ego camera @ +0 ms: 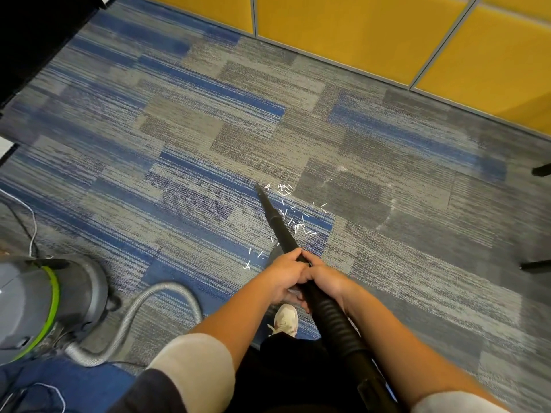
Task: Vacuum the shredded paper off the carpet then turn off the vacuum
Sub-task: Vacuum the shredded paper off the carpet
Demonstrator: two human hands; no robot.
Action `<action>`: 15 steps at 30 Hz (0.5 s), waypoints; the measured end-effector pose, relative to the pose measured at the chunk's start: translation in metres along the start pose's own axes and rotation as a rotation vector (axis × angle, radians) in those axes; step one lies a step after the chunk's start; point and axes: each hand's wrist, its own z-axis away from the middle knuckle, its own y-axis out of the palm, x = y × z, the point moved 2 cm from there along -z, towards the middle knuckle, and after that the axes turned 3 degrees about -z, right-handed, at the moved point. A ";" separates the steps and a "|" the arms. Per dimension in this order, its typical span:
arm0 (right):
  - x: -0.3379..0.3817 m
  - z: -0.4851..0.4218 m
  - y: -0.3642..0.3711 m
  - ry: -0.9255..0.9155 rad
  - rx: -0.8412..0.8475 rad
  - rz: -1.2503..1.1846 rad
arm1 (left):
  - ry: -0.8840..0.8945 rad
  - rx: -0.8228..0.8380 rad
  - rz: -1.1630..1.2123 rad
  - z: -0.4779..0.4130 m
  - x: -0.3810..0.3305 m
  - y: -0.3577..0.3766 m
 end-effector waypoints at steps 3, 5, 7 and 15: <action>0.000 -0.004 -0.002 0.013 -0.002 -0.005 | -0.013 -0.011 0.020 -0.004 0.000 0.000; -0.001 -0.005 -0.009 0.010 -0.031 0.013 | -0.024 -0.006 0.043 -0.009 0.001 0.003; -0.001 -0.005 -0.018 0.015 -0.043 0.009 | -0.037 0.006 0.067 -0.010 -0.001 0.005; -0.004 -0.005 -0.006 0.006 0.009 0.004 | -0.129 0.130 -0.024 -0.003 -0.009 0.014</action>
